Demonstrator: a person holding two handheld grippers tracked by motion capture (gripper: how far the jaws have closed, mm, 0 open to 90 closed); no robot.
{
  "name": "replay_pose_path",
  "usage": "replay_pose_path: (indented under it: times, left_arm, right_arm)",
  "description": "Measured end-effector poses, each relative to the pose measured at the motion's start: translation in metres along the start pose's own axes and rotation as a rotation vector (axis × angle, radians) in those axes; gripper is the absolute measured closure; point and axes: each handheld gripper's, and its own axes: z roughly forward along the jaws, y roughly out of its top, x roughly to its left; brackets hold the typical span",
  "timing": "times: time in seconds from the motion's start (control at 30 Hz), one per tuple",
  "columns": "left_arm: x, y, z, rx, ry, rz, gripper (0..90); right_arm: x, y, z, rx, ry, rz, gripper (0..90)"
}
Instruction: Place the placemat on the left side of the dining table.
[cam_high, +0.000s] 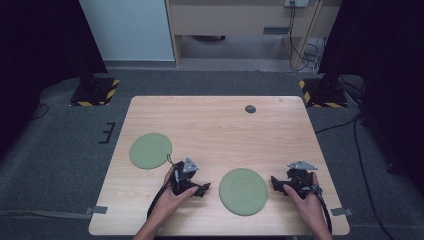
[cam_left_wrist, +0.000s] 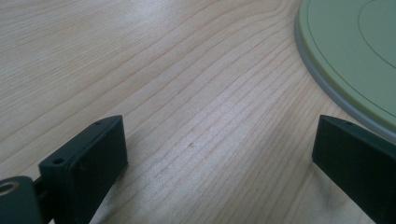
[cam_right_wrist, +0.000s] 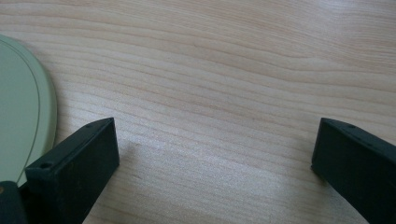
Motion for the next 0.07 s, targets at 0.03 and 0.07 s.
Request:
replay_pose_path:
  times: [0.03, 0.07]
  left_arm:
    - [-0.0022, 0.0004, 0.0009, 0.009, 0.016, 0.016, 2.4]
    - [-0.0022, 0.0004, 0.0009, 0.009, 0.016, 0.016, 2.1]
  right_arm:
    - [0.0000, 0.0000, 0.0000, 0.000, 0.000, 0.000, 1.0]
    - [0.0000, 0.0000, 0.0000, 0.000, 0.000, 0.000, 1.0]
